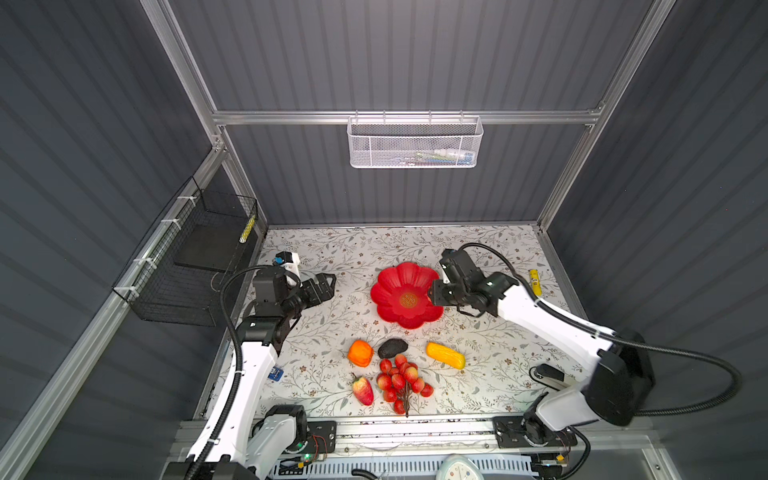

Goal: Place and organize the fake fruits in the fruit bowl
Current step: 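Carry the tangerine into the red bowl and release it with the right gripper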

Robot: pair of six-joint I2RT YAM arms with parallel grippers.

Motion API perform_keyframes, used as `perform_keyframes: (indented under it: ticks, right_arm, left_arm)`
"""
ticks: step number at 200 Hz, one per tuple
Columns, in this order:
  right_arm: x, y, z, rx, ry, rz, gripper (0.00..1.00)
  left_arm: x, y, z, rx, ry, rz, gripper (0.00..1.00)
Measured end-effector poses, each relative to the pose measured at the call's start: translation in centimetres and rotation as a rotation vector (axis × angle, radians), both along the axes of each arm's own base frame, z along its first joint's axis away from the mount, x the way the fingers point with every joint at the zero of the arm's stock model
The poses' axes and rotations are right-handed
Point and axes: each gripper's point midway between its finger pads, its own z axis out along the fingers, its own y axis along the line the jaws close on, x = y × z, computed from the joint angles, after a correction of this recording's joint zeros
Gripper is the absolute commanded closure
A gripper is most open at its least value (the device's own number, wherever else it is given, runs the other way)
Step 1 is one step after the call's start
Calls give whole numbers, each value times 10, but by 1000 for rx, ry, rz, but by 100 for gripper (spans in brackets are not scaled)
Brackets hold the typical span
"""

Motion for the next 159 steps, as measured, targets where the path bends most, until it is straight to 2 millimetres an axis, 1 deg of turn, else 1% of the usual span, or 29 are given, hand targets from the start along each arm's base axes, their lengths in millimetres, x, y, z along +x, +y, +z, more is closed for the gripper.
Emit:
perform_keyframes:
  ticks: [18,31,53,64,90,115,141,159]
  right_arm:
    - [28,18,-17,-28,8,49,66]
    - [45,28,-30,-43,17,79,66]
    - [64,42,-56,-73,45,118,66]
    - [70,46,-68,-87,56,132,65]
    - [71,49,-96,-119,100,156,63]
    - [72,49,-113,-142,129,165,56]
    - [70,47,-124,-159,149,167,43]
    - [70,46,-123,-167,151,169,37]
  left_arm:
    - [-11,-7,-5,5,33,-24,3]
    - [-20,-14,-6,10,42,-45,4]
    - [-38,-28,-10,9,55,-83,5]
    - [-48,-32,-14,7,71,-98,5]
    - [-65,-33,-28,2,114,-96,6]
    - [-75,-31,-41,-2,157,-92,6]
    - [-78,-33,-47,-4,180,-95,6]
    - [-77,-36,-52,0,195,-105,6]
